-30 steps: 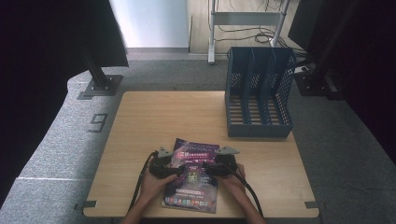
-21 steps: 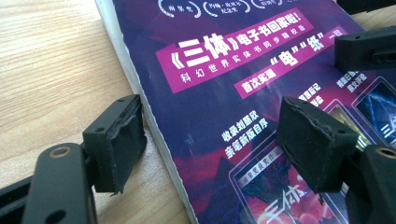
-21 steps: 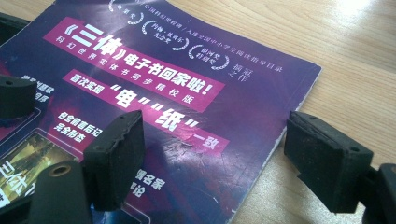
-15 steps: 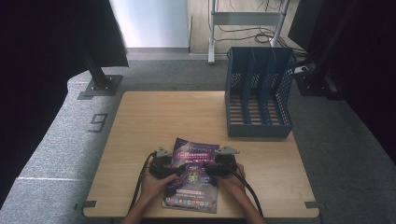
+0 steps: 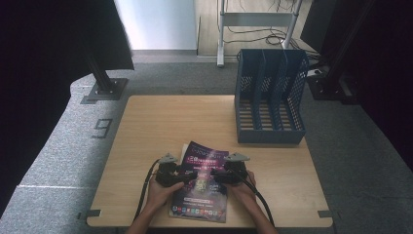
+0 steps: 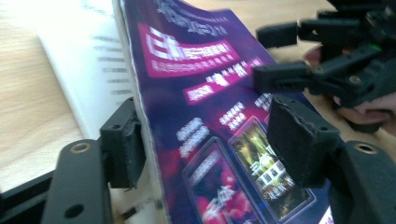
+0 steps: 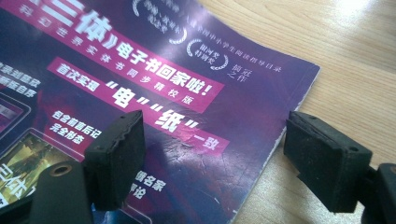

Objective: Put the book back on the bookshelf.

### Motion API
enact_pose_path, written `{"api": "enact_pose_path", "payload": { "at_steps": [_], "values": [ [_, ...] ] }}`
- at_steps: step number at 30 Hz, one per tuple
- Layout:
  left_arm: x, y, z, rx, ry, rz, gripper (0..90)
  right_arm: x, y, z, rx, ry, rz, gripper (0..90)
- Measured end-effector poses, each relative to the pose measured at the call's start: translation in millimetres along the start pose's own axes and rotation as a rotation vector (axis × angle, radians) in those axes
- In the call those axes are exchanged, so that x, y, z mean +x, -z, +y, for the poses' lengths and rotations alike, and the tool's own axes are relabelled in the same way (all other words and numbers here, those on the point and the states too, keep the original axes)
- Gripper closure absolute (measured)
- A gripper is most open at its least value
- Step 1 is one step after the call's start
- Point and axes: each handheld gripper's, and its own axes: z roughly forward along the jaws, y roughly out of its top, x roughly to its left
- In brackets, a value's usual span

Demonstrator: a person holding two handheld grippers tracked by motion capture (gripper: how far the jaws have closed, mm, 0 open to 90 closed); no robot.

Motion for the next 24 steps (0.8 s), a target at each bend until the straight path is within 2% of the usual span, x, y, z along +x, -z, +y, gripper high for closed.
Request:
{"api": "enact_pose_path", "payload": {
  "at_steps": [1,3,5,8,9,10,15,17,19,23,24],
  "values": [
    [-2.0,-1.1,-0.2,0.005,-0.021,0.023,32.0,0.0,0.0,0.0,0.000,0.000,0.000,20.5],
    [-2.2,-1.2,-0.2,0.008,-0.027,0.030,32.0,0.0,0.0,0.0,0.000,0.000,0.000,20.5],
    [-0.8,-0.6,0.1,0.004,-0.022,0.033,32.2,0.0,0.0,0.0,0.000,0.000,0.000,20.5],
    [3.6,-0.6,0.1,0.019,-0.023,0.092,30.9,-0.1,-0.1,0.0,-0.001,0.001,0.000,20.5],
    [3.6,-0.6,0.1,0.019,-0.023,0.092,29.5,-0.1,-0.1,0.0,-0.001,0.001,0.000,20.5],
    [6.2,-2.7,-0.6,0.039,-0.020,0.121,27.4,0.0,0.0,0.0,-0.001,0.001,0.000,20.5],
    [7.0,-5.9,-1.0,0.052,-0.014,0.146,21.4,0.0,0.0,0.0,0.000,0.000,0.000,20.5],
    [9.3,-6.1,-1.2,0.065,-0.002,0.173,19.6,0.1,0.0,0.0,0.000,0.000,0.000,20.5],
    [10.2,-5.1,-0.9,0.063,0.012,0.172,19.6,0.0,0.0,0.0,0.000,0.000,0.000,20.5],
    [9.7,-8.7,-1.5,0.085,0.015,0.158,18.0,0.1,0.0,0.0,0.000,0.000,0.000,20.5],
    [7.6,-10.3,-2.0,0.083,0.008,0.167,16.7,0.0,0.0,0.0,-0.001,0.001,0.000,20.5]
  ]
}}
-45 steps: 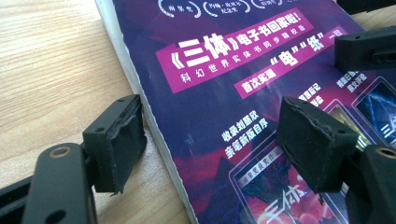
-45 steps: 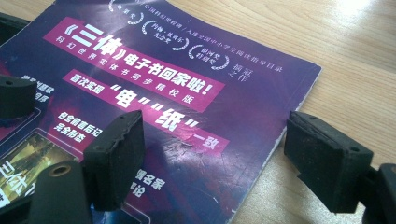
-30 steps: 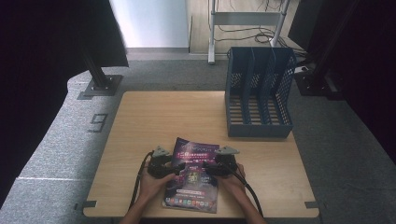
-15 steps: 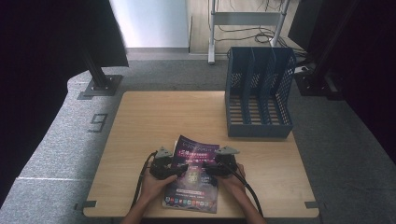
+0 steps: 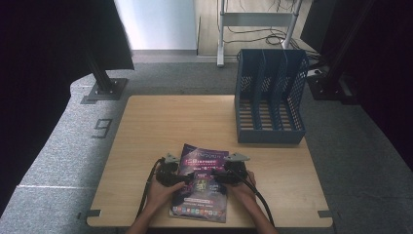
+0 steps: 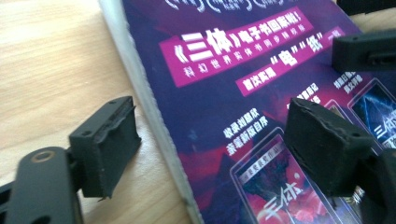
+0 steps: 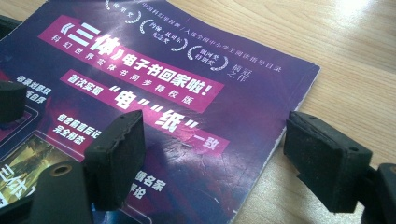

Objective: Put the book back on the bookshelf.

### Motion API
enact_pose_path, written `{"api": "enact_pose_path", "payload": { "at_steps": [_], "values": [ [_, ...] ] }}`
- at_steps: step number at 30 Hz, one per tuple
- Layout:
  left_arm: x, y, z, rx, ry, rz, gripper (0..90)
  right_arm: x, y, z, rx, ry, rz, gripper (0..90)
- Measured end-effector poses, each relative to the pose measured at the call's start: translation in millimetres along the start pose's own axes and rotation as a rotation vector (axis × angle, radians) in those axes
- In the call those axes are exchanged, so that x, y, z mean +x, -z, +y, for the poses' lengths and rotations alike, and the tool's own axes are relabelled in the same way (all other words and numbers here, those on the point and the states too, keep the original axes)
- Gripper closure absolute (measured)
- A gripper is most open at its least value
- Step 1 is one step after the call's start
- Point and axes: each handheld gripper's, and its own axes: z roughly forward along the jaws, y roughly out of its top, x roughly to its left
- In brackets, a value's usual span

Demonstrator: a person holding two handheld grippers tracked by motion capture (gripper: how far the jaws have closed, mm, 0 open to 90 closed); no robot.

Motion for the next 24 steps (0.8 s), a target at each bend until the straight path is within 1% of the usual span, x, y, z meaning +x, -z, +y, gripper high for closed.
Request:
{"api": "enact_pose_path", "payload": {
  "at_steps": [5,6,7,9,11,12,13,14,15,16,18,19,20,21,22,23,24],
  "values": [
    [0.7,0.0,0.2,0.001,0.007,0.011,15.6,0.0,0.0,0.0,0.000,-0.001,0.000,20.5],
    [0.3,0.2,0.4,-0.001,0.011,-0.018,16.1,0.0,0.0,0.0,0.000,0.000,0.000,20.5],
    [-1.4,-0.1,0.4,-0.001,0.012,-0.020,16.2,0.0,0.0,0.0,0.000,0.000,0.000,20.5],
    [-5.3,-1.3,-0.6,-0.003,-0.001,0.006,15.6,0.0,0.0,0.0,0.000,0.000,0.000,20.5],
    [-5.8,-1.5,-1.0,-0.007,0.001,0.009,15.7,0.0,0.0,0.0,0.000,0.000,0.000,20.5],
    [-4.1,-0.6,-1.2,-0.014,0.017,-0.006,15.8,0.0,0.0,0.0,0.000,0.000,0.000,20.5],
    [-4.1,-0.6,-1.2,-0.014,0.017,-0.006,16.0,0.0,0.1,0.0,0.000,0.000,0.000,20.5],
    [-1.2,1.8,-1.2,-0.032,0.050,-0.033,16.7,0.0,0.0,0.0,0.000,0.000,0.000,20.5],
    [-1.2,1.8,-1.2,-0.032,0.050,-0.033,17.3,0.0,0.0,0.0,0.000,0.000,0.000,20.5],
    [0.5,5.1,-0.9,-0.047,0.061,-0.051,18.1,0.0,0.0,0.0,0.000,0.000,0.000,20.5],
    [0.6,6.3,-0.8,-0.054,0.062,-0.055,18.7,0.0,0.0,0.0,0.000,0.000,0.000,20.5],
    [-0.5,8.7,-0.6,-0.068,0.061,-0.062,18.9,0.0,0.0,0.0,0.000,0.000,0.000,20.6],
    [-0.5,8.7,-0.6,-0.068,0.061,-0.062,19.2,0.0,0.0,0.0,0.000,0.000,0.000,20.6],
    [-2.1,12.1,0.0,-0.089,0.059,-0.083,19.6,0.0,0.0,0.0,0.000,0.000,0.000,20.6],
    [-2.1,12.1,0.0,-0.089,0.059,-0.083,20.5,0.0,0.0,0.0,0.000,0.000,0.000,20.6],
    [-1.6,14.4,0.8,-0.102,0.069,-0.128,23.7,0.0,0.0,0.0,0.000,0.001,0.000,20.5],
    [-1.1,15.1,1.3,-0.106,0.083,-0.171,23.7,0.0,0.0,0.0,0.000,0.001,0.000,20.5]
  ]
}}
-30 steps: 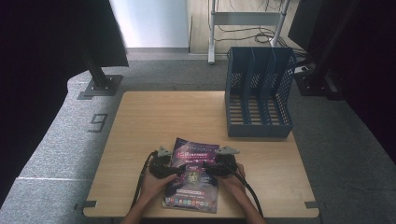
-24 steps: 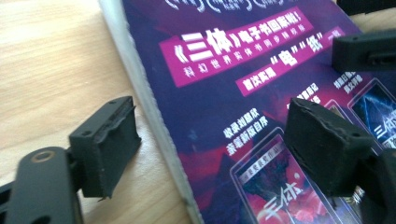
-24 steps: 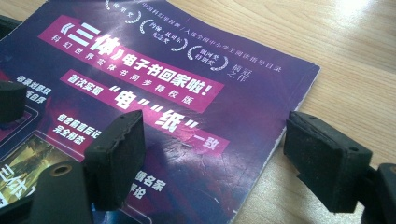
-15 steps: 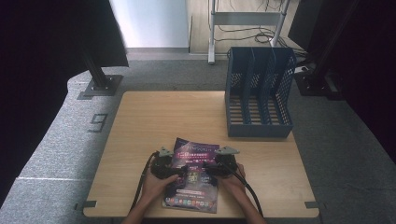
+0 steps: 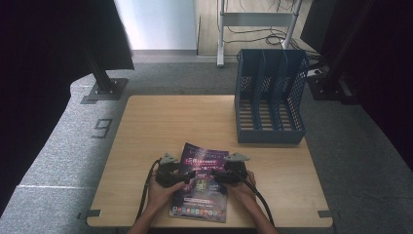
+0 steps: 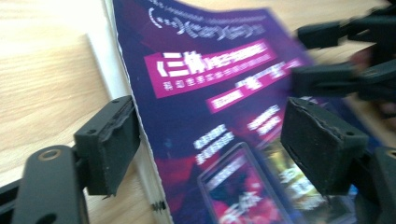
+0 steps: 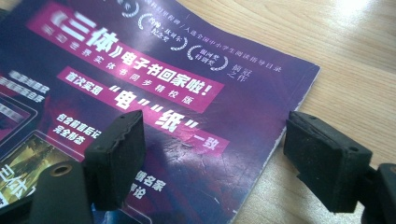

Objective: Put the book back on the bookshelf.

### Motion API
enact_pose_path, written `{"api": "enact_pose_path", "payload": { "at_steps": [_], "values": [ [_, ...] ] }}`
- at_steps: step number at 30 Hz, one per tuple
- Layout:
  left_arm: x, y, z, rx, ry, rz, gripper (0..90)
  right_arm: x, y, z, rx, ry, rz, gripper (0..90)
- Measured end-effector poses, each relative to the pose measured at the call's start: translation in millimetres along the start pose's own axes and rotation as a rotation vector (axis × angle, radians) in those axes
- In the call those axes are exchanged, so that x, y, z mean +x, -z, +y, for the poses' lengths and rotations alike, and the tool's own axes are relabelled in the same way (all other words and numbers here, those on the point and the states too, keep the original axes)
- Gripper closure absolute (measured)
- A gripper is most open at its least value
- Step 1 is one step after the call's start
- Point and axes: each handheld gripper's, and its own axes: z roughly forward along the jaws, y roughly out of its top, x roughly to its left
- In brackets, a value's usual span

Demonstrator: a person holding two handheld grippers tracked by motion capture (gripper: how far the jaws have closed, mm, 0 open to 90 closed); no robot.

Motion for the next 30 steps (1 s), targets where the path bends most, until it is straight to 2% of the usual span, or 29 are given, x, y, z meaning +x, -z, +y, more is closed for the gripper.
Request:
{"api": "enact_pose_path", "payload": {
  "at_steps": [1,2,4,5,8,9,13,17,21,26,28,29,30],
  "values": [
    [-2.3,-0.3,0.5,-0.001,-0.003,-0.033,25.6,0.0,0.1,0.0,0.001,-0.001,0.000,20.5],
    [-2.3,-0.3,0.5,-0.001,-0.003,-0.033,26.7,0.0,0.0,0.0,0.000,-0.001,0.000,20.6],
    [-5.7,-2.3,0.5,0.012,-0.061,0.013,29.0,0.0,0.0,0.0,0.000,0.000,0.000,20.6],
    [-5.2,-3.1,0.5,0.015,-0.070,0.014,29.0,0.0,0.0,0.0,0.000,0.000,0.000,20.6],
    [1.2,-4.8,2.2,0.017,-0.059,0.010,35.8,0.0,0.0,0.0,0.000,0.000,0.000,20.6],
    [3.1,-7.0,4.0,0.028,-0.076,0.034,37.1,0.0,0.1,0.0,0.000,-0.001,0.000,20.6],
    [5.8,-15.2,7.9,0.060,-0.092,0.061,41.2,0.0,0.0,0.0,0.000,0.000,0.000,20.6],
    [6.7,-20.3,11.3,0.069,-0.088,0.066,43.4,-0.1,0.0,0.0,0.000,0.000,0.000,20.6],
    [3.6,-23.4,12.8,0.074,-0.117,0.073,46.1,-0.1,0.1,0.0,0.001,-0.001,0.000,20.6],
    [8.0,-22.5,12.3,0.072,-0.109,0.054,50.2,0.0,0.1,0.0,0.000,0.000,0.000,20.6],
    [9.2,-21.3,11.5,0.064,-0.099,0.020,51.7,0.0,0.1,0.0,0.000,0.000,0.000,20.6],
    [9.2,-21.3,11.5,0.064,-0.099,0.020,51.8,0.0,0.1,0.0,0.000,0.000,0.000,20.6],
    [10.1,-19.0,12.1,0.058,-0.088,-0.019,52.2,0.0,0.1,-0.1,0.000,0.000,0.000,20.6]
  ]
}}
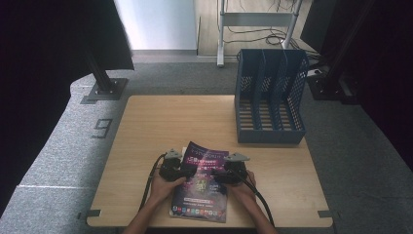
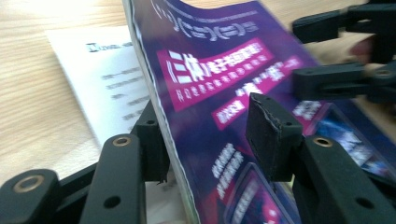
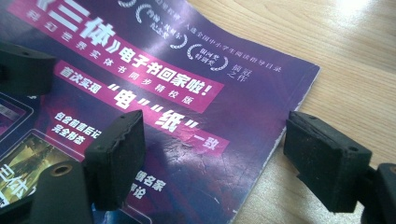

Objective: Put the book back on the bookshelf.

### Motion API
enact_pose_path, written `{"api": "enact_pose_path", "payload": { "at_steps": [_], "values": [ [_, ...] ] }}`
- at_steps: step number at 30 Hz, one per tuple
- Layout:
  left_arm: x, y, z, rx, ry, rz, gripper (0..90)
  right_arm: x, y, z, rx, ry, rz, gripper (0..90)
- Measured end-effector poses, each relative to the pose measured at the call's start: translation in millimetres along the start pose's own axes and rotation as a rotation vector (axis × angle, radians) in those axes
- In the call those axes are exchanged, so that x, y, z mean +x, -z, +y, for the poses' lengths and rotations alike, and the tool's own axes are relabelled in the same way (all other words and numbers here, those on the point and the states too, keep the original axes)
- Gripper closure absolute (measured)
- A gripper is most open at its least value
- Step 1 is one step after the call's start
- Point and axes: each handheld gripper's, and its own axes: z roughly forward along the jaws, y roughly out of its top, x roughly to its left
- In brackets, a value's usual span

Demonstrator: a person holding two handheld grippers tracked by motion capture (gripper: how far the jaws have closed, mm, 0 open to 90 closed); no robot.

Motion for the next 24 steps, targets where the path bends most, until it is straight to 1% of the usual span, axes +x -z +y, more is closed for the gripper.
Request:
{"api": "enact_pose_path", "payload": {
  "at_steps": [1,3,4,5,6,7,9,10,13,16,19,20,24],
  "values": [
    [0.0,0.0,0.0,0.000,0.000,0.000,52.4,0.0,0.0,0.0,0.000,0.000,0.000,20.6],
    [-1.1,0.1,-0.9,-0.001,-0.002,-0.029,52.1,0.0,0.0,0.0,0.000,-0.001,0.000,20.6],
    [-1.1,0.1,-0.9,-0.001,-0.002,-0.029,51.6,0.0,0.0,0.0,0.000,-0.001,0.000,20.6],
    [-2.6,-0.8,-1.7,-0.001,-0.011,-0.025,51.6,0.0,0.0,0.0,0.001,-0.001,0.000,20.6],
    [-3.8,-1.6,-1.9,-0.003,-0.023,-0.010,51.8,0.0,0.0,0.0,0.001,-0.001,0.000,20.6],
    [-3.8,-1.6,-1.9,-0.003,-0.023,-0.010,52.4,0.0,0.0,0.0,0.001,-0.001,0.000,20.6],
    [-3.6,-2.3,-1.8,-0.010,-0.016,0.003,54.1,0.0,0.0,0.0,0.000,-0.001,0.000,20.6],
    [-2.4,-3.4,-1.7,-0.008,-0.014,0.018,55.6,0.0,0.0,0.0,0.000,0.000,0.000,20.6],
    [-1.2,-5.2,-1.5,-0.006,-0.009,0.034,59.4,0.0,0.0,0.0,0.000,0.000,0.000,20.7],
    [-2.1,-7.0,-1.0,-0.011,-0.009,0.035,60.4,-0.1,0.0,0.0,0.000,0.000,0.000,20.7],
    [-2.9,-8.0,-0.2,-0.010,-0.015,0.020,57.8,-0.1,0.0,0.0,0.000,-0.001,0.000,20.7],
    [-2.9,-8.0,-0.2,-0.010,-0.015,0.020,56.7,-0.1,0.0,0.0,0.000,-0.001,0.000,20.7],
    [-2.0,-9.4,-0.6,-0.002,-0.014,0.029,57.4,-0.1,0.0,0.0,0.000,-0.001,0.000,20.8]
  ]
}}
